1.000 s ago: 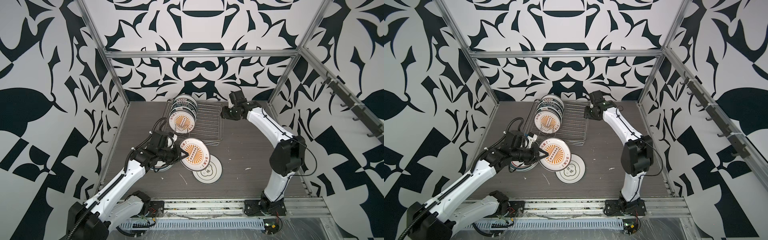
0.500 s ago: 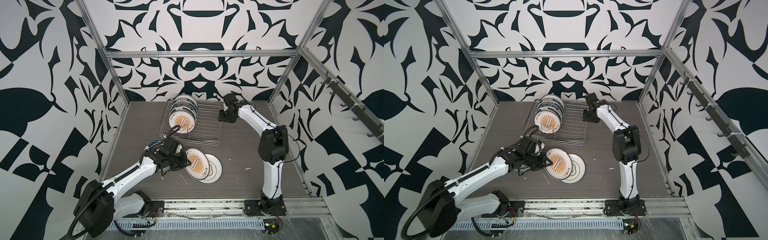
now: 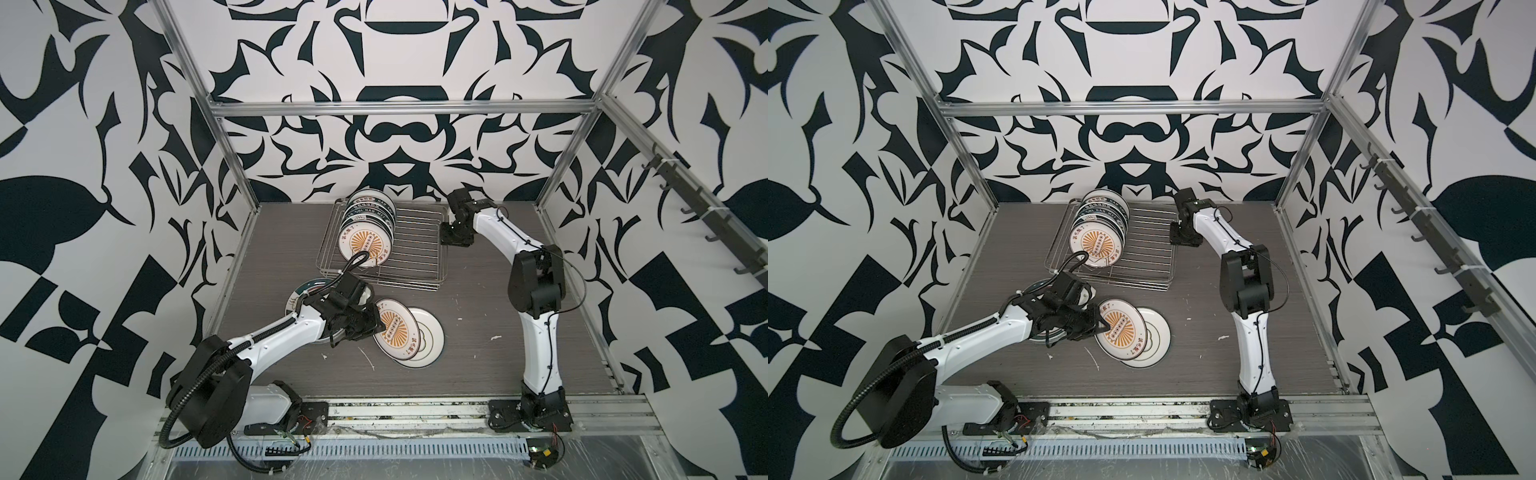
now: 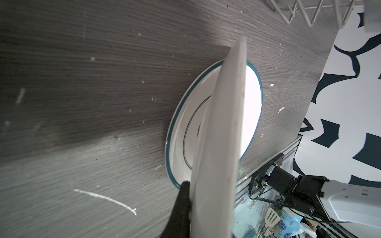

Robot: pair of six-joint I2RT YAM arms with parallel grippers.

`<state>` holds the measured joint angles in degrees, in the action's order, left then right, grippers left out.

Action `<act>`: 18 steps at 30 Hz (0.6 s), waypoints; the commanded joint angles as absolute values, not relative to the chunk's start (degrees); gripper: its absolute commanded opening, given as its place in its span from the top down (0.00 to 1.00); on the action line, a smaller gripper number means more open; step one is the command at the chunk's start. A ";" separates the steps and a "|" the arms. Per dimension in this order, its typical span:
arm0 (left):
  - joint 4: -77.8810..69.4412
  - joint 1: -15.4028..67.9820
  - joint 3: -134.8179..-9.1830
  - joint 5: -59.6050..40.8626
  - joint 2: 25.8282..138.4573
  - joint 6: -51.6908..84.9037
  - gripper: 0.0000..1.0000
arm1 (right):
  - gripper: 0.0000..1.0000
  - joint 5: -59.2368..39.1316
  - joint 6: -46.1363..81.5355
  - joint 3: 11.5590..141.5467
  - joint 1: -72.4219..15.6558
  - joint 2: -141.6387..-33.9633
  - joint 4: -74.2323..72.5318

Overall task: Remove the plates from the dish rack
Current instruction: 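Lower the sunburst plate onto the cloud-logo plate with the left while the right returns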

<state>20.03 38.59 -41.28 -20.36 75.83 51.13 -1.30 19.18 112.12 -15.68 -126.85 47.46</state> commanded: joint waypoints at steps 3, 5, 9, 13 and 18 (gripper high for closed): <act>19.00 38.94 -44.09 -20.61 77.82 49.99 0.92 | 0.50 0.06 17.76 114.09 -12.42 -125.67 49.75; 19.70 38.94 -44.84 -20.19 78.34 49.27 0.90 | 0.50 0.18 17.38 114.19 -11.50 -126.18 49.75; 20.20 39.19 -45.93 -20.39 79.82 48.70 0.85 | 0.51 0.35 17.12 115.13 -9.22 -127.55 49.73; 20.26 39.59 -46.30 -20.11 80.81 48.84 0.83 | 0.51 0.78 16.40 116.23 -6.97 -128.13 50.03; 20.23 40.42 -46.51 -19.91 81.36 48.75 0.80 | 0.51 0.93 15.38 117.03 -3.94 -127.77 50.78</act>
<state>19.53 39.86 -45.04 -20.27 81.03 49.41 -2.96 16.34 115.24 -6.76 -128.79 48.58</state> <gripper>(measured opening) 0.198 0.488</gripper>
